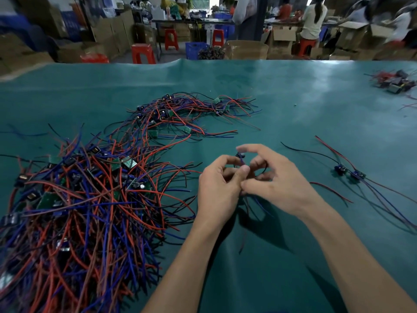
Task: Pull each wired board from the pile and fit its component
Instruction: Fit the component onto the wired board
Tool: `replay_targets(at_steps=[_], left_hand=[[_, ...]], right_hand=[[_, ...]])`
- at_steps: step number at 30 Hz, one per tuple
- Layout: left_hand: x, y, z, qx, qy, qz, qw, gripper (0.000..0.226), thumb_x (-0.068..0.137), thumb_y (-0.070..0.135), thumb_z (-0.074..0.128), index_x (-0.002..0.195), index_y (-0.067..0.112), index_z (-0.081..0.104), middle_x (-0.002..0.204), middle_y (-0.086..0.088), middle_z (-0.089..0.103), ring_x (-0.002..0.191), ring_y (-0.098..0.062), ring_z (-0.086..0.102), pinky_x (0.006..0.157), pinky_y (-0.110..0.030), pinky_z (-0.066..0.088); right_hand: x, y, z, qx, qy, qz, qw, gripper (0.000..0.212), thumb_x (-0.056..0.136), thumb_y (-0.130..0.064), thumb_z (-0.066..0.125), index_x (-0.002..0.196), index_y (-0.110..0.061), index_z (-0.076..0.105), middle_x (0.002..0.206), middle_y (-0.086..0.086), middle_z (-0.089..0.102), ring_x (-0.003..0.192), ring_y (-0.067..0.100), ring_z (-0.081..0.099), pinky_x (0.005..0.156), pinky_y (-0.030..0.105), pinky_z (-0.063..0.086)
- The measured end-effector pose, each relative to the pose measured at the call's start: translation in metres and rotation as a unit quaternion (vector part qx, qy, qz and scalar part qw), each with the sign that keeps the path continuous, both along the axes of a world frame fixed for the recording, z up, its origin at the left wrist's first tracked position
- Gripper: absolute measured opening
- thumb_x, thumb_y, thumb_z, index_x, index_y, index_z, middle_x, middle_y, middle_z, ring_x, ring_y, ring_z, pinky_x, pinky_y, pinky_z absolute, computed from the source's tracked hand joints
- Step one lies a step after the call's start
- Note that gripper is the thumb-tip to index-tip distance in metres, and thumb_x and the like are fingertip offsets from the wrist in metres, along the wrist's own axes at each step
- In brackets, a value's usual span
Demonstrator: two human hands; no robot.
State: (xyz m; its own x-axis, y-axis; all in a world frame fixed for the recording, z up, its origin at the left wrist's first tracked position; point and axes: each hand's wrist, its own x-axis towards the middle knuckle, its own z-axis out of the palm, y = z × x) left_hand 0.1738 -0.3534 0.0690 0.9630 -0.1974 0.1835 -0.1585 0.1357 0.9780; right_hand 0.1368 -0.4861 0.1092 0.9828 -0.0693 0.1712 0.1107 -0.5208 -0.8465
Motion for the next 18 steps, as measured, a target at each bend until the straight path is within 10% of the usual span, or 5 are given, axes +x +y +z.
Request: replay_targets(at_steps=[5, 9, 14, 18], left_hand=[[0.001, -0.002, 0.000, 0.058, -0.030, -0.008, 0.998, 0.016, 0.096, 0.024, 0.064, 0.092, 0.009, 0.071, 0.082, -0.007, 0.078, 0.080, -0.028, 0.076, 0.077, -0.044, 0.060], [-0.001, -0.004, 0.003, 0.047, 0.006, -0.025, 0.999, 0.010, 0.091, 0.027, 0.063, 0.091, 0.020, 0.070, 0.089, 0.001, 0.079, 0.083, -0.014, 0.076, 0.072, -0.030, 0.055], [0.000, -0.007, -0.001, 0.048, 0.018, 0.005, 0.999, 0.009, 0.081, 0.025, 0.061, 0.084, 0.022, 0.069, 0.080, -0.002, 0.076, 0.072, -0.023, 0.073, 0.077, -0.044, 0.062], [0.003, -0.005, -0.002, 0.035, 0.015, 0.059, 0.998, 0.011, 0.080, 0.018, 0.056, 0.081, 0.020, 0.067, 0.074, -0.002, 0.074, 0.060, -0.013, 0.069, 0.063, -0.026, 0.057]], right_hand=[[-0.008, -0.005, -0.001, -0.134, -0.025, -0.003, 0.991, 0.057, 0.066, -0.011, 0.078, 0.113, -0.039, 0.065, 0.088, -0.005, 0.068, 0.068, 0.011, 0.063, 0.070, 0.020, 0.053], [-0.012, -0.031, 0.015, -0.221, -0.049, -0.100, 0.969, 0.039, 0.067, 0.006, 0.072, 0.093, -0.024, 0.076, 0.072, -0.009, 0.068, 0.065, 0.009, 0.061, 0.071, 0.027, 0.053], [-0.003, -0.074, 0.060, -0.470, 0.166, -0.173, 0.849, 0.044, 0.074, -0.034, 0.079, 0.116, -0.038, 0.068, 0.120, 0.005, 0.068, 0.115, 0.033, 0.058, 0.096, 0.041, 0.048], [0.068, -0.034, 0.062, -0.414, 0.009, -0.109, 0.904, 0.029, 0.083, -0.032, 0.070, 0.111, -0.030, 0.071, 0.121, 0.003, 0.071, 0.115, 0.030, 0.062, 0.098, 0.043, 0.051]])
